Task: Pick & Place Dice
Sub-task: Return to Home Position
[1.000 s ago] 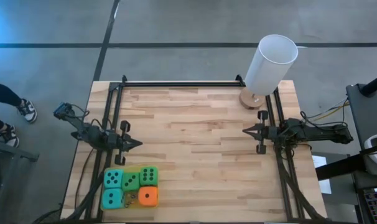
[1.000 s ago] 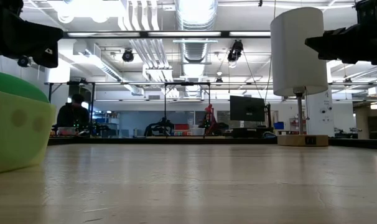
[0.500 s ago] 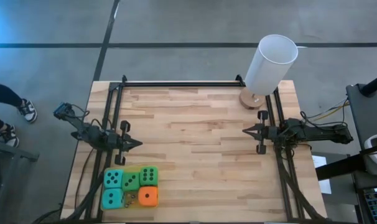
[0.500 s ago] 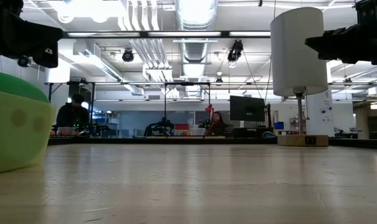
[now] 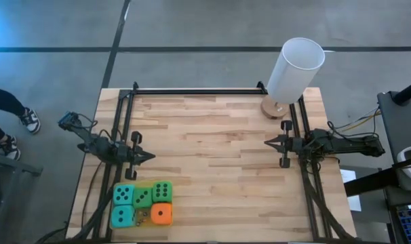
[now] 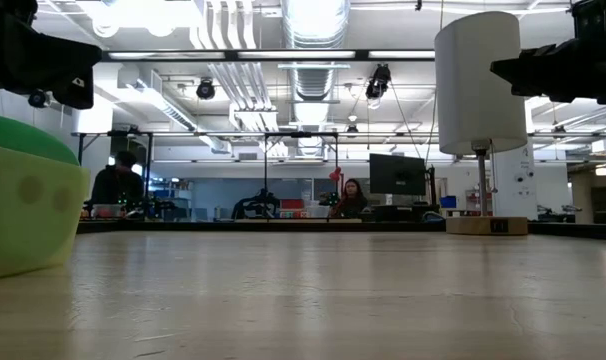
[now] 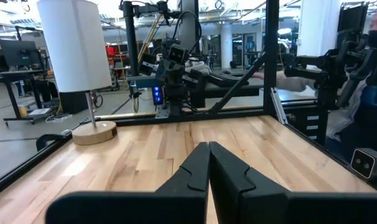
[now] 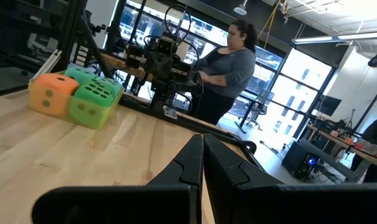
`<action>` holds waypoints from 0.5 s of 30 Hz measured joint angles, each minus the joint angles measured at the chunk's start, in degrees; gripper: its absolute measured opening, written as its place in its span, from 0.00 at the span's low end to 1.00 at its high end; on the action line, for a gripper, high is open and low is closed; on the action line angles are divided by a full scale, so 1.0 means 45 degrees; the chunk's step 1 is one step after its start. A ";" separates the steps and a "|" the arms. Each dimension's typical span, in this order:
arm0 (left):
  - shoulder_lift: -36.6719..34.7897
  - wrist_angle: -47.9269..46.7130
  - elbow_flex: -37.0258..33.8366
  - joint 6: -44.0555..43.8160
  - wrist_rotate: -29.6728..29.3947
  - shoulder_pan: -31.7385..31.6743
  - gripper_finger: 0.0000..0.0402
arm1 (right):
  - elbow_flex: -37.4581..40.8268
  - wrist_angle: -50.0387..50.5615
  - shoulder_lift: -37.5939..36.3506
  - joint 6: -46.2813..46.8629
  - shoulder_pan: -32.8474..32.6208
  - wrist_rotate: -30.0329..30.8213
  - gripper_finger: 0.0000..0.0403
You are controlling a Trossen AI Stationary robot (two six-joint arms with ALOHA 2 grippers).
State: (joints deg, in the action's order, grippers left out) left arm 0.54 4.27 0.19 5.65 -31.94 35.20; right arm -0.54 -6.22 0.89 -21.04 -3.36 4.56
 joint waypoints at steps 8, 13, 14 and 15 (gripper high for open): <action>0.0000 0.0000 0.0000 -0.0002 0.0000 0.0000 0.03 | 0.0000 -0.0004 0.0000 0.0000 0.0010 0.0005 0.02; 0.0000 0.0000 0.0000 -0.0005 0.0000 0.0000 0.03 | 0.0000 0.0000 0.0000 0.0000 0.0010 0.0005 0.02; 0.0000 0.0000 0.0000 -0.0005 0.0000 0.0000 0.03 | 0.0000 0.0000 0.0000 0.0000 0.0010 0.0005 0.02; 0.0000 -0.0004 0.0000 0.0000 0.0000 0.0000 0.03 | 0.0000 -0.0001 0.0002 0.0000 0.0010 0.0005 0.02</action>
State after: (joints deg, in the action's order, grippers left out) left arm 0.54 4.26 0.19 5.65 -31.94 35.20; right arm -0.54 -6.23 0.89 -21.04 -3.31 4.58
